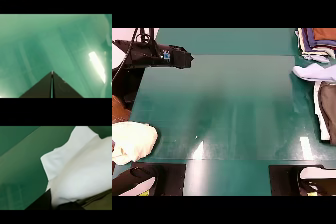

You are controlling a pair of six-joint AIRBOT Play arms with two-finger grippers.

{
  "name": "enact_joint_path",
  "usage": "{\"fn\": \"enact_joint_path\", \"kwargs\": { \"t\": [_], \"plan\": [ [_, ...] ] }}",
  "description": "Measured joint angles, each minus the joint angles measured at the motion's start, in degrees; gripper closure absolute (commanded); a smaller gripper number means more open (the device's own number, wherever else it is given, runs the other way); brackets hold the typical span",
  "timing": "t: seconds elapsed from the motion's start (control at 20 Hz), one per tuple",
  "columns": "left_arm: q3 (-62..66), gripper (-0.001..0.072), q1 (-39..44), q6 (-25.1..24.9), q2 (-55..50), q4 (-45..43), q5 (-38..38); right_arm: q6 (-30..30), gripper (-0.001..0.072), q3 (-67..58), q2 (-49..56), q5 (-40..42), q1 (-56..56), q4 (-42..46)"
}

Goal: Fold the shirts.

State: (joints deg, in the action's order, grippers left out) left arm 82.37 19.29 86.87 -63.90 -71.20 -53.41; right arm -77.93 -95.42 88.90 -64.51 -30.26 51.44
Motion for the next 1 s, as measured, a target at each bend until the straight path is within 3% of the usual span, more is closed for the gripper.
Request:
{"fn": "enact_joint_path", "kwargs": {
  "t": [0.2,0.6,0.8,1.0],
  "plan": [
    [0.0,0.0685,0.5,0.3,0.0,0.1,0.7,-0.1,0.0696,-4.7,-0.2,-0.5,-3.5,-1.7],
    [0.0,0.0685,0.7,0.3,0.0,0.1,0.9,-1.7,0.0695,-17.4,-1.5,-10.4,-6.9,-1.8],
    [0.0,0.0685,0.7,0.3,0.0,0.1,0.9,-2.8,0.0695,-14.0,-6.3,-14.1,-10.2,0.2],
    [0.0,0.0685,0.7,0.2,0.0,0.0,0.7,-3.5,0.0695,-2.6,-13.8,-15.9,-14.4,6.0]
  ]
}}
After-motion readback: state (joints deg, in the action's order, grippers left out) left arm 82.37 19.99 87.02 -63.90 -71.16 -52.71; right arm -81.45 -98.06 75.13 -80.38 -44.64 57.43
